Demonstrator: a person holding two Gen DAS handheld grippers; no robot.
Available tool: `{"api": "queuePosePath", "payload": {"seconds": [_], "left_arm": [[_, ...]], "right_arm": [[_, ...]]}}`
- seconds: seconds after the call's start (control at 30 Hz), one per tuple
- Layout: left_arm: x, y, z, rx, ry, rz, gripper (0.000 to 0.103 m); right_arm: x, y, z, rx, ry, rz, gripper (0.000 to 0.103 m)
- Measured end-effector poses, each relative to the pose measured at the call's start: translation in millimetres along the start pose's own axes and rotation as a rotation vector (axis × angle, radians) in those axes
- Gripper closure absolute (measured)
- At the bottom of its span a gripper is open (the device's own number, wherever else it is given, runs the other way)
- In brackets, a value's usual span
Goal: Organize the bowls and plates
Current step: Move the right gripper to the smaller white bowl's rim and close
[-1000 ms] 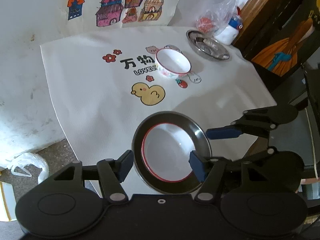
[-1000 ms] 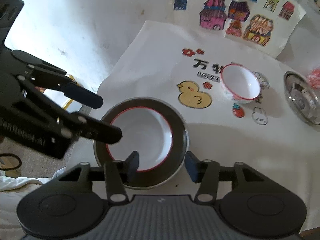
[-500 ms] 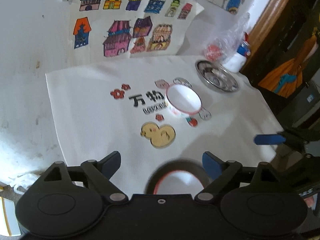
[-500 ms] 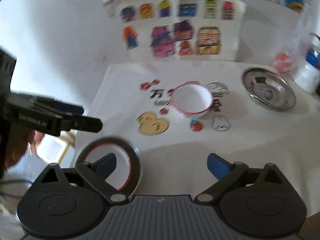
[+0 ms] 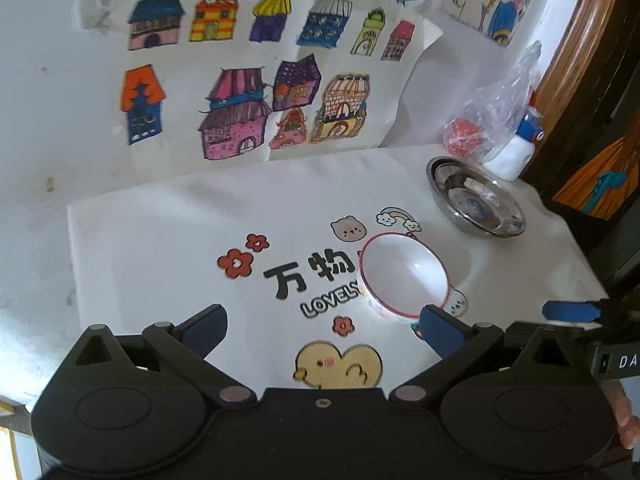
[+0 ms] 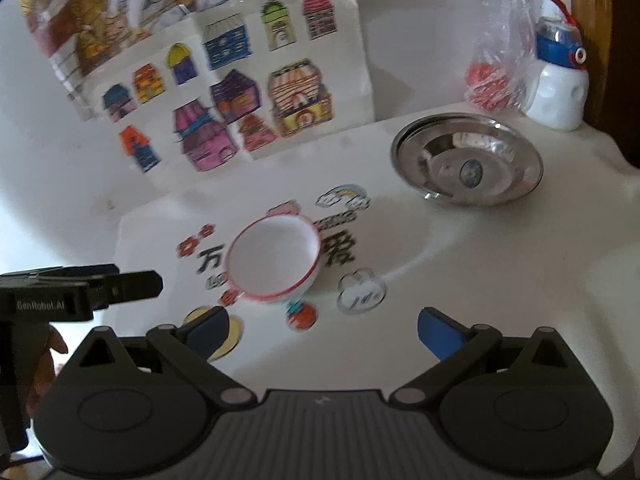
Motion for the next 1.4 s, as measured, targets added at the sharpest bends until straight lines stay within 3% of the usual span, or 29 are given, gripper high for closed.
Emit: {"api": "queuePosePath", "payload": {"seconds": [0.13, 0.33, 0.9, 1.2, 1.4], "left_arm": [[0.6, -25.3, -7.1, -0.022, 0.002, -0.01, 0.001], [0.2, -50.2, -12.3, -0.049, 0.004, -0.016, 0.001], [1.9, -81.9, -15.6, -0.089, 0.011, -0.061, 0.001], [0.9, -88.0, -13.5, -0.095, 0.012, -0.076, 0.001], [3.7, -89.4, -10.9, -0.109, 0.006, -0.064, 0.011]], "right_arm": [[5.1, -18.4, -10.1, 0.011, 0.016, 0.042, 0.001], [7.9, -42.9, -18.4, 0.001, 0.016, 0.033, 0.001], [14.3, -70.8, -22.8, 0.001, 0.04, 0.063, 0.002], [14.2, -74.3, -21.7, -0.005, 0.047, 0.054, 0.017], [6.9, -75.6, -21.0, -0.021, 0.056, 0.01, 0.03]]}}
Point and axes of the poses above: each gripper's, at about its wrist camera, not at the fingertips, and y roughly against the way its jaws point, x to its right, z to its underside, the point moved 8 cm from there along -y, roughly the way its jaws point, and after that the axes turned 1 degree about -x, right-handed, at the moved point
